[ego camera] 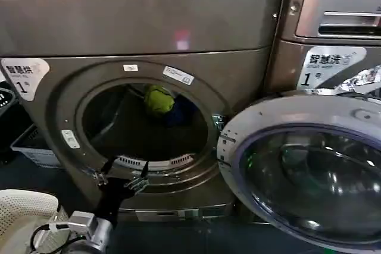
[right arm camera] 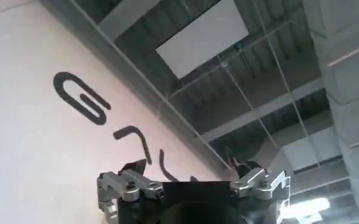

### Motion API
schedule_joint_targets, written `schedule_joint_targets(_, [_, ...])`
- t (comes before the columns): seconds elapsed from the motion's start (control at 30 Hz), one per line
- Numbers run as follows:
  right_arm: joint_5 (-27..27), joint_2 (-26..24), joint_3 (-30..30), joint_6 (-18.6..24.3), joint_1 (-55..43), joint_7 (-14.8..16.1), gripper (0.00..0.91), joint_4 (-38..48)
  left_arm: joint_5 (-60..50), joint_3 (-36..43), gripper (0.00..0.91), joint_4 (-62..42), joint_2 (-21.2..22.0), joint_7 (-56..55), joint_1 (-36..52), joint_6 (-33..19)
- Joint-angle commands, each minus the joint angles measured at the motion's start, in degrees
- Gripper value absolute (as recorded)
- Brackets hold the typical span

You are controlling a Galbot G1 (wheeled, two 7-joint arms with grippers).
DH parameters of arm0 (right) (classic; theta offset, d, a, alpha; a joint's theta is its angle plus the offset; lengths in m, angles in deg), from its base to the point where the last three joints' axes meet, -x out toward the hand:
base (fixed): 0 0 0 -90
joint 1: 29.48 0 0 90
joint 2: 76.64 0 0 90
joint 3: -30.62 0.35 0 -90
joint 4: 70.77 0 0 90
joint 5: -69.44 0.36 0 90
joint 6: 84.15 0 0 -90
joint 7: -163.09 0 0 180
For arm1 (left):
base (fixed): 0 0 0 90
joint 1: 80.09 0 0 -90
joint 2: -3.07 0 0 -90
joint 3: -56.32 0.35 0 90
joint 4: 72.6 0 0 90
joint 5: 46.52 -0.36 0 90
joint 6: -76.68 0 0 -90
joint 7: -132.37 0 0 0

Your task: Grasp the clothes from the dryer.

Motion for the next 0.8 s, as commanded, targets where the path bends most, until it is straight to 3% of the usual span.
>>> schedule_joint_targets(0.03, [0.28, 0.06, -0.04, -0.1, -0.03, 0.0, 0.907, -0.07, 0.01, 0.0, 0.907, 0.02, 0.0, 0.05, 0.03, 0.06])
schedule_joint_targets(0.8, [0.16, 0.19, 2.46, -0.13, 1.76, 0.42, 0.907, 0.99, 0.35, 0.05, 0.907, 0.27, -0.17, 0.08, 0.3, -0.01])
